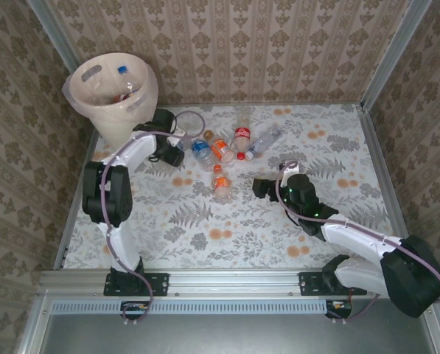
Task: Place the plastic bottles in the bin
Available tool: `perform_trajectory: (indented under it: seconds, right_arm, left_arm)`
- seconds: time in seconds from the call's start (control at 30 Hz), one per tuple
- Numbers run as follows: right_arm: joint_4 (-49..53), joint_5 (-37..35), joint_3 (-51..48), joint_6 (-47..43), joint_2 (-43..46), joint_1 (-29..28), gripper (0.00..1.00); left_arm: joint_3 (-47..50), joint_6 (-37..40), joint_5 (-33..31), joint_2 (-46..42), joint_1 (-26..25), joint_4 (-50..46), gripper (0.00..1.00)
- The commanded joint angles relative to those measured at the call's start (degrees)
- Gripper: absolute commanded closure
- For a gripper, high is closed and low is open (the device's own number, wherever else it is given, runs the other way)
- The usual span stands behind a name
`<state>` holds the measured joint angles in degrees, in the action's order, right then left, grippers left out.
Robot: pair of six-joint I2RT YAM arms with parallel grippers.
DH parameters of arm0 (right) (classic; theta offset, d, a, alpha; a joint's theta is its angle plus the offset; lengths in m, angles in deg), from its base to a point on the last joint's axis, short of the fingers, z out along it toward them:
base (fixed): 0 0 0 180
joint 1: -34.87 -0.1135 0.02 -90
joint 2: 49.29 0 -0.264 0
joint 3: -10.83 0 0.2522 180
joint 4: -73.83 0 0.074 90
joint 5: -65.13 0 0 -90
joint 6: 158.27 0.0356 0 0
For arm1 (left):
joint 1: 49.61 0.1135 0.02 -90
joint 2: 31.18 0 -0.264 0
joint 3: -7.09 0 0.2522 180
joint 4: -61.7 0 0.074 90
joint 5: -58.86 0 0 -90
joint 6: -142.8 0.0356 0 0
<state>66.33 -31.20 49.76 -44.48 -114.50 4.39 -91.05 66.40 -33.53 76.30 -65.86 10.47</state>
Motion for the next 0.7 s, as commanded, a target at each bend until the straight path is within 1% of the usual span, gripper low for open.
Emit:
perform_trajectory:
  seconds: [0.0, 0.27, 0.4, 0.67]
  right_arm:
    - [-2.41, 3.16, 2.74, -1.72, -1.03, -0.73, 0.00]
    - [-2.39, 4.02, 5.80, -3.03, -3.32, -2.47, 0.00]
    - [-2.30, 4.08, 6.89, -3.46, -4.09, -3.13, 0.00]
    - [-2.22, 3.70, 7.96, -4.07, -4.66, -3.86, 0.00]
  left_arm:
    - [0.71, -4.15, 3.56, -3.80, -0.14, 2.08, 0.45]
    - [1.34, -7.57, 12.15, -10.71, -0.34, 5.66, 0.45]
    - [1.24, -9.14, 15.18, -13.30, -0.63, 7.17, 0.45]
    - [-0.73, -12.30, 26.17, -17.77, -0.96, 10.05, 0.45]
